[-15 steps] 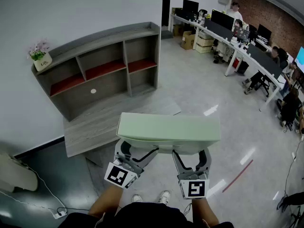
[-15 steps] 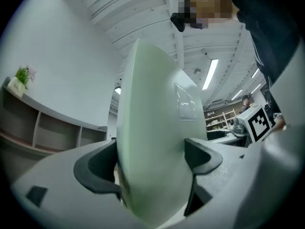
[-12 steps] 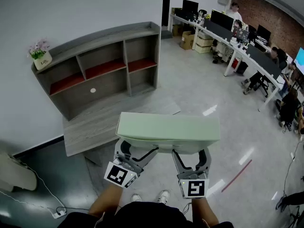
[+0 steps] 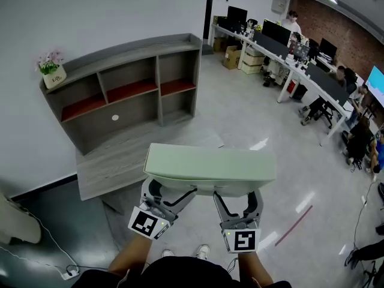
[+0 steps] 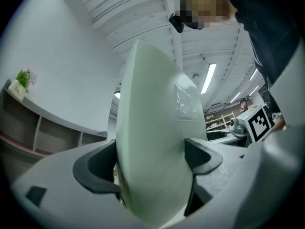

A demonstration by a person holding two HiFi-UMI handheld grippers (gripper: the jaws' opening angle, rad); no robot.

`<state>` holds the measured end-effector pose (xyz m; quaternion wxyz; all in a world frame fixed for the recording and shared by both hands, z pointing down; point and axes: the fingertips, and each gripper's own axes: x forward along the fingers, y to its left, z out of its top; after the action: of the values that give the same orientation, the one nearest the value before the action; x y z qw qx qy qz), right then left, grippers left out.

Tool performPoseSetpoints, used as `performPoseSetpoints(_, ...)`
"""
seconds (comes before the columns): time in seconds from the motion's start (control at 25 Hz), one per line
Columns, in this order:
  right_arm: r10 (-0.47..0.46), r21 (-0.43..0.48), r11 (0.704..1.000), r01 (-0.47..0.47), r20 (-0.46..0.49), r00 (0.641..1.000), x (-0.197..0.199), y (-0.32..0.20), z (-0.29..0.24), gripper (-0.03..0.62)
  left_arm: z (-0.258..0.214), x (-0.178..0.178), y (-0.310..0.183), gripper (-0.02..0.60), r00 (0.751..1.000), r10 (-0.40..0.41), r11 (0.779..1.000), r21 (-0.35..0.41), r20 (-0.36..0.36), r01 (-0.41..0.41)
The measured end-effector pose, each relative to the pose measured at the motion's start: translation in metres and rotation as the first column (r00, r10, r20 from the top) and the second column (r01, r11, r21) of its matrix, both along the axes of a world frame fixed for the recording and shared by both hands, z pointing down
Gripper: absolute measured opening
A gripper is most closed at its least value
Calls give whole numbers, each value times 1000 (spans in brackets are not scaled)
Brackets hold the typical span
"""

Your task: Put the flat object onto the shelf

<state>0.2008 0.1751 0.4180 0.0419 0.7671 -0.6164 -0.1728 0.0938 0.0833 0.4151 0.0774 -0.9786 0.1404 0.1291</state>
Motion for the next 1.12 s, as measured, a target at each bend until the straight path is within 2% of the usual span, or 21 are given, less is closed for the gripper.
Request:
performPoseSetpoints(0.4, 8, 24, 1000, -8, -27, 1000, -34, -4, -13, 443, -13, -33, -6, 442, 999, 25, 999, 31, -20, -25)
performPoseSetpoints(0.88, 72, -2, 997, -72, -12, 997, -52, 0, 0, 443, 4, -45, -9, 442, 996, 91, 996, -2, -12, -91)
performPoseSetpoints(0.96, 75, -22, 997, -75, -12, 997, -51, -5, 5, 443, 9, -43, -15, 443, 996, 92, 996, -12, -11, -92)
performPoseSetpoints(1.12, 76, -138, 988, -75, -4, 997, -48, -23, 24, 443, 14, -41, -34, 442, 996, 85, 996, -27, -14, -85)
